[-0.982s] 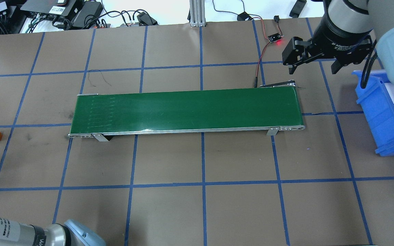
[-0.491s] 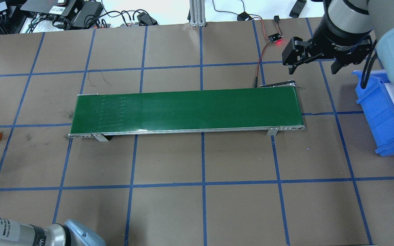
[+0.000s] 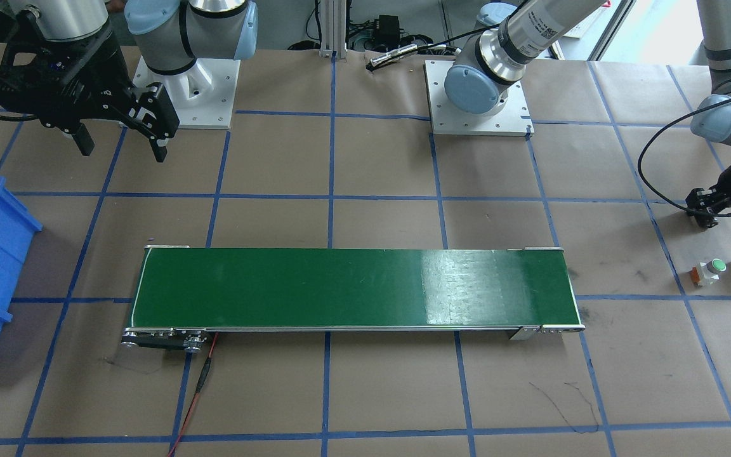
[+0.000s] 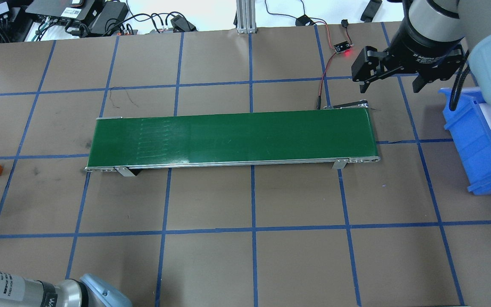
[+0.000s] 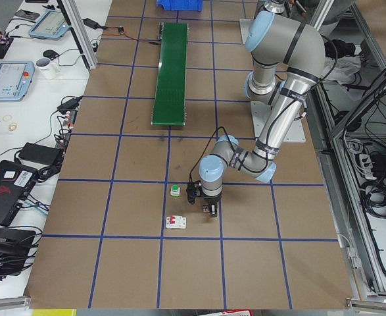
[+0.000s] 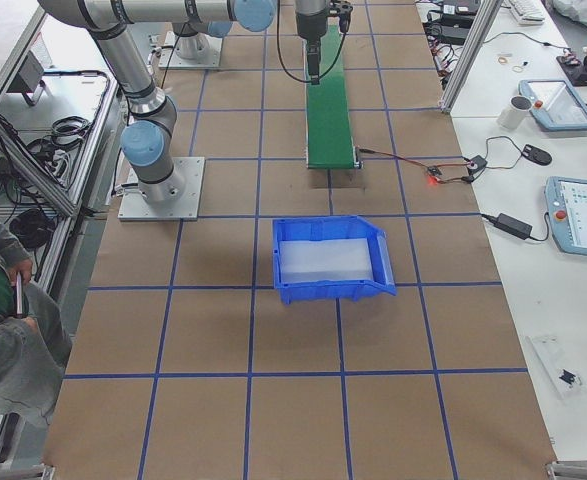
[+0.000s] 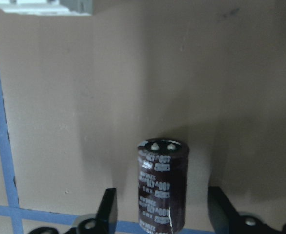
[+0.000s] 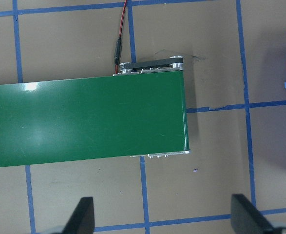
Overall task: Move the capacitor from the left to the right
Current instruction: 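Lift the brown capacitor upward with the left gripper, then carry the capacitor with the left gripper over the conveyor's near end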
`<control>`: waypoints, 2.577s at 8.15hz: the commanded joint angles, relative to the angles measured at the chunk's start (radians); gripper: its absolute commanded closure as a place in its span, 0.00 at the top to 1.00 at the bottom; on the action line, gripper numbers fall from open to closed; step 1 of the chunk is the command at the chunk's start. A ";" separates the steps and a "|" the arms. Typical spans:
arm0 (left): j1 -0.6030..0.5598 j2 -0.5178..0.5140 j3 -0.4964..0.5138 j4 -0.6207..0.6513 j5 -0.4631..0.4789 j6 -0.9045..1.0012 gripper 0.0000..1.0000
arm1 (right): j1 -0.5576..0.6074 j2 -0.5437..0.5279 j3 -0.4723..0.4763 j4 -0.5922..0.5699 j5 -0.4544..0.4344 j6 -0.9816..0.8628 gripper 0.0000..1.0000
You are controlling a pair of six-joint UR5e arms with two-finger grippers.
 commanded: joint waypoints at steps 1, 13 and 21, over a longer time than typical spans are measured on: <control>0.000 0.000 -0.002 -0.001 0.007 0.014 0.03 | 0.000 -0.001 0.000 0.000 0.000 0.002 1.00; -0.410 0.355 -0.002 -0.354 0.157 -0.416 0.00 | 0.000 -0.001 -0.002 0.000 0.000 0.014 1.00; -0.777 0.337 0.006 -0.555 0.131 -0.788 0.06 | 0.000 -0.001 -0.002 0.000 0.000 0.012 1.00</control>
